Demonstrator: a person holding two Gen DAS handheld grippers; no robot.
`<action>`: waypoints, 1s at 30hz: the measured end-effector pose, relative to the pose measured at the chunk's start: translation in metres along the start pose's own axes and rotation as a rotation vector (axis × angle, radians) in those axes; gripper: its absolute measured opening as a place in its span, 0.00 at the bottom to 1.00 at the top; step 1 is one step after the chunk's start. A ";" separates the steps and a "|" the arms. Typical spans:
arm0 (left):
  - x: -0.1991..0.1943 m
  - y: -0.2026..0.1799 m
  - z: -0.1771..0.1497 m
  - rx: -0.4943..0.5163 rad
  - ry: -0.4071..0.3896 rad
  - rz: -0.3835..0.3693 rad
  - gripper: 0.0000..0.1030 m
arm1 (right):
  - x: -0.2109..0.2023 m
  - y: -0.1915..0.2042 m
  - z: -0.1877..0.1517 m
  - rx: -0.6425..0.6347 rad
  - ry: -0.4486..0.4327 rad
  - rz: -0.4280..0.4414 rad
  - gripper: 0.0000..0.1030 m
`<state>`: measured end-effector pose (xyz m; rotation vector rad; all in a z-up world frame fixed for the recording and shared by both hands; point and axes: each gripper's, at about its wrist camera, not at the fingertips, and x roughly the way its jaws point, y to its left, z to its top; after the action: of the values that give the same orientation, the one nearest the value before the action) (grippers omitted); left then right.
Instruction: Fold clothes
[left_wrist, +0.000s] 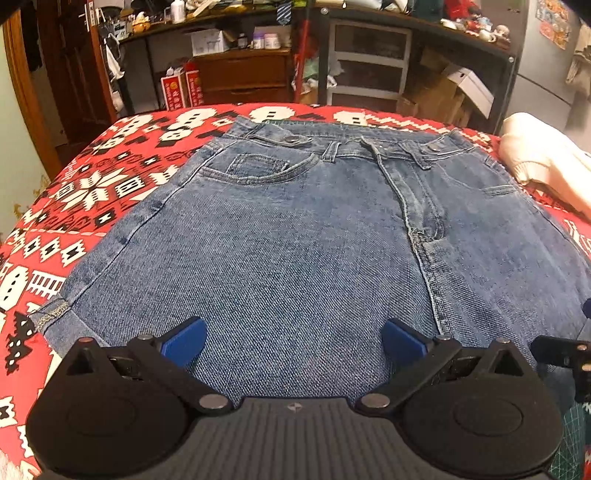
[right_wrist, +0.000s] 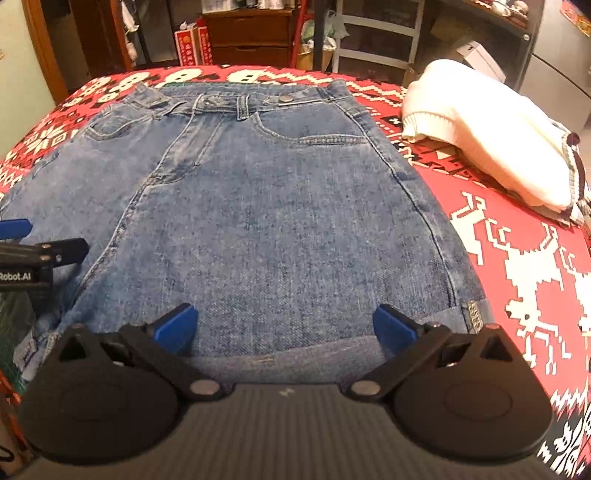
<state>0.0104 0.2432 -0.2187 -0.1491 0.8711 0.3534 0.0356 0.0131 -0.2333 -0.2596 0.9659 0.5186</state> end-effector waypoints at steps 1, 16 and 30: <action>0.000 -0.001 0.002 0.001 0.011 0.002 1.00 | 0.000 0.000 0.000 0.002 -0.002 -0.001 1.00; -0.002 0.001 0.010 0.036 0.075 -0.050 1.00 | -0.002 0.005 0.001 0.016 -0.006 -0.018 1.00; 0.020 0.038 0.085 -0.022 -0.006 -0.078 0.99 | 0.015 0.003 0.062 0.022 -0.018 0.008 1.00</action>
<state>0.0697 0.3062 -0.1800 -0.2017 0.8532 0.2905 0.0849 0.0474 -0.2119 -0.2311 0.9554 0.5161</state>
